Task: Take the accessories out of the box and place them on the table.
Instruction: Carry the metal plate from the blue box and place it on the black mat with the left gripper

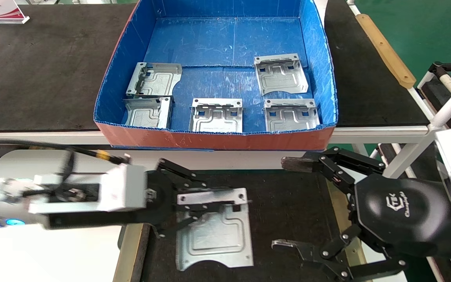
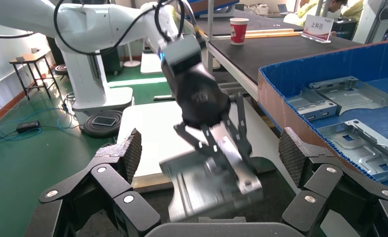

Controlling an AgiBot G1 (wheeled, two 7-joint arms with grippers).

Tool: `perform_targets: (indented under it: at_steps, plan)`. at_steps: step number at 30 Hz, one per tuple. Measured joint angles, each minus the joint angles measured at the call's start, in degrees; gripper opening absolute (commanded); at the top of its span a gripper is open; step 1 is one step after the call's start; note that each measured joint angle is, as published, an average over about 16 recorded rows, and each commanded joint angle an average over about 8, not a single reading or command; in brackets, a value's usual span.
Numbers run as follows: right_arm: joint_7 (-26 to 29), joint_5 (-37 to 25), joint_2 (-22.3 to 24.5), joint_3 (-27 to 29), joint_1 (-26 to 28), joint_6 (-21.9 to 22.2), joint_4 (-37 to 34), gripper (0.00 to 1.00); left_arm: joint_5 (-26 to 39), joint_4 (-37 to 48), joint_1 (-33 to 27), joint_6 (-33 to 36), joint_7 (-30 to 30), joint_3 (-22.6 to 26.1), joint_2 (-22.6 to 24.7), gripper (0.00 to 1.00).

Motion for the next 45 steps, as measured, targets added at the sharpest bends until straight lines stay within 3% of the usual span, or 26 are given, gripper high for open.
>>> perform_targets:
  at_steps: [13, 28, 35, 45]
  plan:
    - [0.0, 0.0, 0.0, 0.0, 0.0, 0.0, 0.0, 1.00, 7.2, -0.6, 5.6, -11.6, 5.7, 3.2, 9.2, 0.00]
    - [0.0, 0.0, 0.0, 0.0, 0.0, 0.0, 0.0, 1.00, 14.3, 14.3, 3.3, -22.8, 13.6, 6.7, 25.3, 0.00]
    - [0.0, 0.0, 0.0, 0.0, 0.0, 0.0, 0.0, 1.00, 13.0, 21.2, 1.6, -25.9, 17.1, 9.6, 29.7, 0.00]
    - [0.0, 0.0, 0.0, 0.0, 0.0, 0.0, 0.0, 1.00, 5.8, 23.9, -0.1, -31.4, 20.1, 17.6, 31.0, 0.00]
